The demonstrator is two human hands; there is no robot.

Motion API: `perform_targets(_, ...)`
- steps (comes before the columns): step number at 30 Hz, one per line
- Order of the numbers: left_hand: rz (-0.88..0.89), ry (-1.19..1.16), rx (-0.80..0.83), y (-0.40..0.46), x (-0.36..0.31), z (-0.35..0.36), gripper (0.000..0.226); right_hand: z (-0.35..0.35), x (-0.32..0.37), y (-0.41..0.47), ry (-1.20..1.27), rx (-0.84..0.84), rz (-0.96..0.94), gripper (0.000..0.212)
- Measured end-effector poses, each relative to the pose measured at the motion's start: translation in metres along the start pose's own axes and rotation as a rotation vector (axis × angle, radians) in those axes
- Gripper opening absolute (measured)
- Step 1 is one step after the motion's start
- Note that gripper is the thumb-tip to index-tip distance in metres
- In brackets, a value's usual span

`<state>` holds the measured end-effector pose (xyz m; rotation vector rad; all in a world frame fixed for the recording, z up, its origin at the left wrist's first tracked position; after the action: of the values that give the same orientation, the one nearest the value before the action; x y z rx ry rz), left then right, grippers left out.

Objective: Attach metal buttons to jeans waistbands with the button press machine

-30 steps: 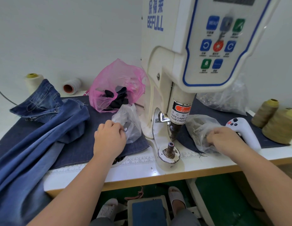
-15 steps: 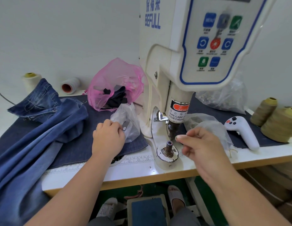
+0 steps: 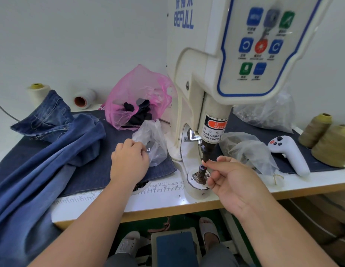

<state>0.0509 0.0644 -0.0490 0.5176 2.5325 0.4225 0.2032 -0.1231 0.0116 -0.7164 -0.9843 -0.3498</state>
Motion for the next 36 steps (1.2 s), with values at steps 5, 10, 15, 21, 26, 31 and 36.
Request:
perform_targets(5,0.000,0.004,0.005,0.000,0.000,0.000,0.025,0.001,-0.001,-0.006,0.103,0.005,0.061,0.024)
perform_targets(10,-0.006,0.000,0.012,0.000,-0.001,0.000,0.025,0.003,-0.002,-0.013,0.187,0.017,0.089,0.016)
perform_targets(15,-0.008,0.000,0.013,0.000,-0.002,-0.002,0.026,0.004,-0.003,-0.016,0.245,-0.007,0.092,0.014)
perform_targets(21,-0.009,0.008,0.022,-0.001,-0.003,-0.002,0.027,0.003,-0.005,-0.021,0.350,0.028,0.102,0.044)
perform_targets(26,-0.009,0.004,0.026,-0.001,-0.003,-0.003,0.027,0.004,-0.007,-0.022,0.423,0.011,0.065,0.065)
perform_targets(31,-0.006,0.003,0.021,-0.001,-0.002,-0.003,0.028,0.003,-0.013,-0.022,0.485,0.084,0.057,0.029)
perform_targets(36,0.002,0.010,0.019,0.000,-0.002,-0.001,0.028,0.000,-0.012,-0.018,0.382,0.074,-0.008,0.020)
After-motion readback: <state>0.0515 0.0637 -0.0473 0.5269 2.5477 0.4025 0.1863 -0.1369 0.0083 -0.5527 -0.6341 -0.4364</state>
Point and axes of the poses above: each hand's wrist, its own y-axis towards the middle knuckle, its own z-axis out of the palm, x = y × z, the point moved 2 cm from there along y, towards the middle knuckle, and after that the axes turned 4 degrees about -y, right-handed, at the moved point
